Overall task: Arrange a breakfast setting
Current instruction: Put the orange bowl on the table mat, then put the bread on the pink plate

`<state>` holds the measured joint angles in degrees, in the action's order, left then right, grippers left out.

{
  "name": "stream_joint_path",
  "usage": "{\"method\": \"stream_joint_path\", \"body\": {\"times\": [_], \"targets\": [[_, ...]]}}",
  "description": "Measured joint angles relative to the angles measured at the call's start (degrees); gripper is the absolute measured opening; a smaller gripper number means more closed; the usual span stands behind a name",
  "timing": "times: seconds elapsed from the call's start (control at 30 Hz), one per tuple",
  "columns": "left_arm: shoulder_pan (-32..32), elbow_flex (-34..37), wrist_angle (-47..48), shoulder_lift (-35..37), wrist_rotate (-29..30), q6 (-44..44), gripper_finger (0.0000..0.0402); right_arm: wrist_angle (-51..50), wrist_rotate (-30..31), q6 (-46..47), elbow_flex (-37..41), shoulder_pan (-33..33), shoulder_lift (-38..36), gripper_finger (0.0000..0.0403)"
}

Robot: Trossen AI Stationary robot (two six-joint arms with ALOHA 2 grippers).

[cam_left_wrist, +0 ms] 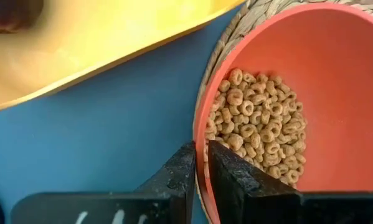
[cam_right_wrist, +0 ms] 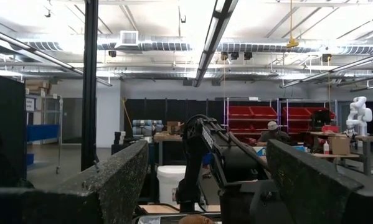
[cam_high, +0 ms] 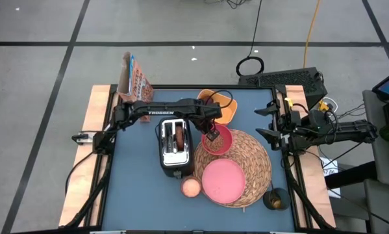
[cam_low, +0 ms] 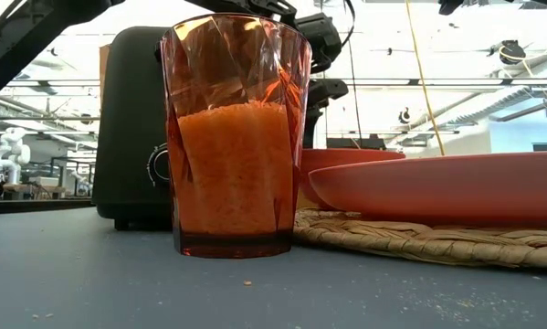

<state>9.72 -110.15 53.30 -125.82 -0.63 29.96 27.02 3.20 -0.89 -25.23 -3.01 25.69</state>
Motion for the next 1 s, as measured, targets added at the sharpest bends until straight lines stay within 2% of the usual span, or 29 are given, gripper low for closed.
{"method": "stream_joint_path", "body": {"times": [0.3, 0.7, 0.8, 1.0], "targets": [[1.15, 0.00, -0.04, 0.04, -3.89, 0.13, 0.0058, -0.65, 0.00, 0.00, 0.00, 0.01, 0.00, 0.0320], [1.65, 0.00, -2.33, 0.07, -3.57, -1.42, 0.0189, -0.73, -0.02, 0.00, 0.00, 0.00, 0.00, 0.0320], [2.41, 0.04, -4.30, 0.65, -3.48, -2.12, 0.0202, -0.73, -0.02, 0.00, 0.00, 0.00, -0.02, 0.0320], [4.47, 0.04, -5.10, 2.69, -4.14, -0.75, 0.0204, -0.73, -0.04, 0.00, 0.00, 0.01, 0.00, 0.0320]]}}
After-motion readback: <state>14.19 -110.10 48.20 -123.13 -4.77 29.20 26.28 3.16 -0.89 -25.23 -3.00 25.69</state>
